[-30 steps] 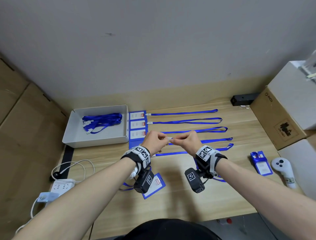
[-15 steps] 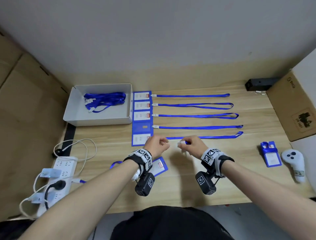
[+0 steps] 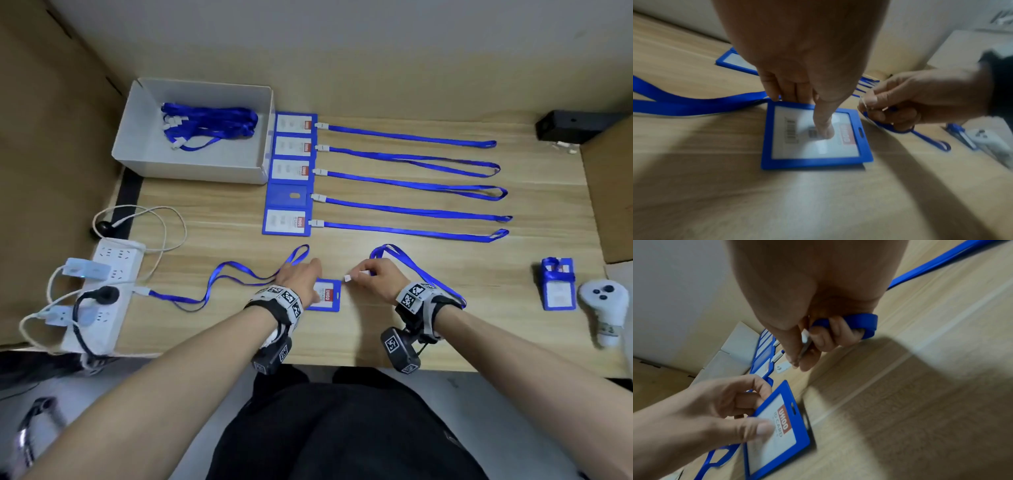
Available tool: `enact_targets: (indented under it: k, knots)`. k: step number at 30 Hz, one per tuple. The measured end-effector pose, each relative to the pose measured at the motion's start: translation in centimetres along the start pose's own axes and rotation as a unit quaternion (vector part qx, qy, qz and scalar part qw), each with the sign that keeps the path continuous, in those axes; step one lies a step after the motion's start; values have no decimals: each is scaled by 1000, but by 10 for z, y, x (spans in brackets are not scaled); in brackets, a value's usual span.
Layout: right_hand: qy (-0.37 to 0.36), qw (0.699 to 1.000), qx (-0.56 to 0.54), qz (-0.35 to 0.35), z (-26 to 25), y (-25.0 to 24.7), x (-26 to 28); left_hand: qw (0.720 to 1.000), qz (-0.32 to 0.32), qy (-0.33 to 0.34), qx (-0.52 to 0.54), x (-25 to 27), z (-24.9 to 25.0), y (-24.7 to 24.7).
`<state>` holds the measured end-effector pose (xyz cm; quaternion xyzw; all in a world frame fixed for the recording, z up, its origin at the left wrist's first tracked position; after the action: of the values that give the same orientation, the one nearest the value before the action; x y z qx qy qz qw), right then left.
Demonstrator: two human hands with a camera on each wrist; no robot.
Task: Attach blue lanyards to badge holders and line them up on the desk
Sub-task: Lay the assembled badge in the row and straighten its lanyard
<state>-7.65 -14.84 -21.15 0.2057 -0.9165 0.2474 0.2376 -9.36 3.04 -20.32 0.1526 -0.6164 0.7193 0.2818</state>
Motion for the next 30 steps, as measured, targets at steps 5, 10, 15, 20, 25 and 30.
enact_targets:
  k: [5, 10, 15, 20, 25, 30]
  knots:
    - [-33, 999, -23, -30, -15, -2, 5, 982, -9, 15, 186, 7, 0, -11]
    - [-63, 996, -42, -42, -40, -8, 10, 957, 16, 38, 286, 8, -3, -35]
    - [-43, 993, -90, -56, -59, -14, 21, 946, 23, 41, 321, 4, -7, -54]
    - [-16, 987, -147, -67, -61, -21, 23, 937, 24, 49, 344, 5, -1, -69]
    - [-28, 990, -120, -65, -76, -29, 26, 934, 27, 43, 353, 5, 0, -79]
    - [-35, 993, -83, -77, -86, -29, 29, 939, 27, 43, 339, 8, 1, -83]
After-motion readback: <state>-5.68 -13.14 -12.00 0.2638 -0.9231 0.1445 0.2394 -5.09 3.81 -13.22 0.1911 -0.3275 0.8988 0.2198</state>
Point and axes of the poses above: each hand's wrist, its own x-axis away from the middle knuckle, its own y-axis out of the palm, z = x × y, the point moved 7 cm from there along -x, towards the middle knuckle, and after that the axes turned 5 degrees about -x, right-handed, at the moved point
